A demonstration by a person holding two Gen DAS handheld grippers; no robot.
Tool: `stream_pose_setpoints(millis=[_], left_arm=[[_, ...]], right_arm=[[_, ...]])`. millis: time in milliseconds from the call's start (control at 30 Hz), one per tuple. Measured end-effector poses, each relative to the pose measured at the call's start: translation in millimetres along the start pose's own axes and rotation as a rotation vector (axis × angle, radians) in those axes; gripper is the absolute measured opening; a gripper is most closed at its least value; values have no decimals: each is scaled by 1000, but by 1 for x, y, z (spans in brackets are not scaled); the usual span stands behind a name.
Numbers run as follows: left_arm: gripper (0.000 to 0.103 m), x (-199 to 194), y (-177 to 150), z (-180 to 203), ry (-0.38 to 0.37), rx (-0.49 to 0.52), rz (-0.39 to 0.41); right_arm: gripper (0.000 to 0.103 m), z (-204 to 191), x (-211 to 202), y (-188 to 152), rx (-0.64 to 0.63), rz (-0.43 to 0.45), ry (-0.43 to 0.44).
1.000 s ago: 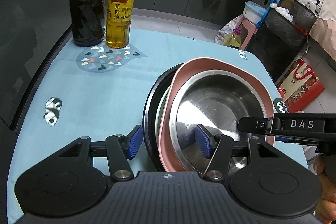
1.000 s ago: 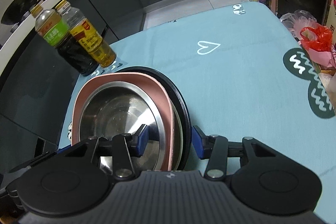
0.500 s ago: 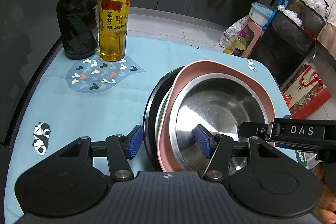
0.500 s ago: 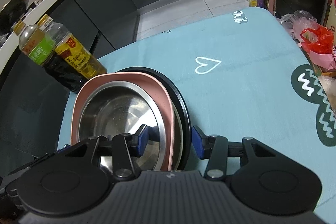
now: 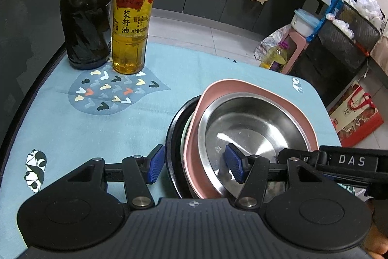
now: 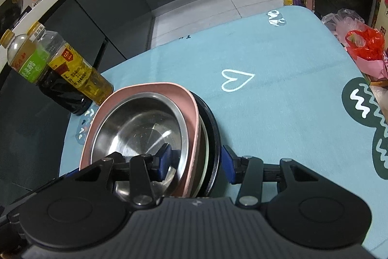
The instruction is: Organize plates and bowls
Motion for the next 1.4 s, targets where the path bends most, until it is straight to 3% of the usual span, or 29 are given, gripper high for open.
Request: stream_pose_setpoints(millis=[67,267,400,867,1400], left_arm=[[50,-1,1,-2,-4,2,14],[50,-27,7,1,39,101,207],[50,-43,4,2,59,141,258],[50,-86,-28,9,87,199,345],[51,-132,-71,7,109,196,350]], right_arm=[[41,2,0,0,17,10,8],[42,2,-10,-1,-28,86,-28],[44,0,-21,-3,-57,127,-28],[47,-24,-57,-30,-219,253,-79],[49,-41,-91,-80,-291,313,-130]])
Point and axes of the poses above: each gripper's, at about its wrist camera, not at the fingertips, and x roughly the way its jaws point, z to its right, y to its top, the point moved 7 cm from there along x, roughly the way its jaws point, and after that the axes turned 4 degrees about -x, right-handed, at the moved point
